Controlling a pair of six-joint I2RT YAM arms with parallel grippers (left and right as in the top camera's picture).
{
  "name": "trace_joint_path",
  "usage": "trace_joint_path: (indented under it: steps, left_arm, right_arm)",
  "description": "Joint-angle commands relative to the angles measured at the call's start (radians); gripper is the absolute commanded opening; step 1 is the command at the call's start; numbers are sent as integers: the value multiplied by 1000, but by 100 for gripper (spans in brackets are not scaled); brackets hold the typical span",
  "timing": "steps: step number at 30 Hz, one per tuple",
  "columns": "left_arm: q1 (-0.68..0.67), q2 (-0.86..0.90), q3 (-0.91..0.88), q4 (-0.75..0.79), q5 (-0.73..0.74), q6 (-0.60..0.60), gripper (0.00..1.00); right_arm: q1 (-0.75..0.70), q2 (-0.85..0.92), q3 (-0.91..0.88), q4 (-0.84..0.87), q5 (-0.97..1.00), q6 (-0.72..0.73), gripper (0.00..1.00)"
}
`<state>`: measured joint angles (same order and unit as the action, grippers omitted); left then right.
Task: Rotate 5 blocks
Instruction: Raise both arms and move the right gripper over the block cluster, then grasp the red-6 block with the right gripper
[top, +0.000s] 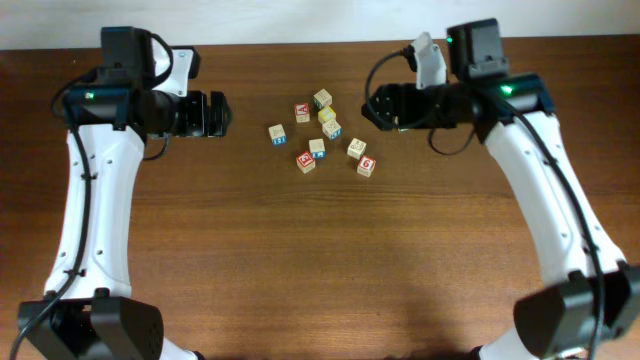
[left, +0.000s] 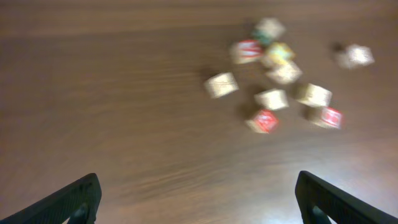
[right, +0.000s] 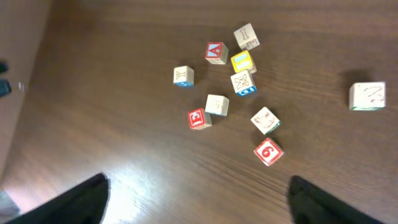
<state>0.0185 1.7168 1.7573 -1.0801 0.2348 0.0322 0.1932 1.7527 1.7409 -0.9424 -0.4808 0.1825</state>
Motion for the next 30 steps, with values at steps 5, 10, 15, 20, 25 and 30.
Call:
trace_joint_path:
  steps: [5,10,15,20,25,30]
  left_arm:
    - [-10,21,20,2,-258,-283,98]
    - [-10,41,17,2,-258,-302,97]
    - [-10,56,17,7,-257,-310,98]
    - [-10,77,17,13,-257,-320,100]
    - [-10,110,17,10,-257,-325,99]
    - [-10,116,17,10,-257,-325,100]
  right_arm:
    - [74,201,34,-1,264,220,69]
    - [89,308,34,-5,339,335,63]
    - [90,404,34,-16,332,351,62]
    - [118,468,34,-5,327,350,62]
    - [143,488,34,6,390,351,57]
    - [148,488,32,-5,438,377,44]
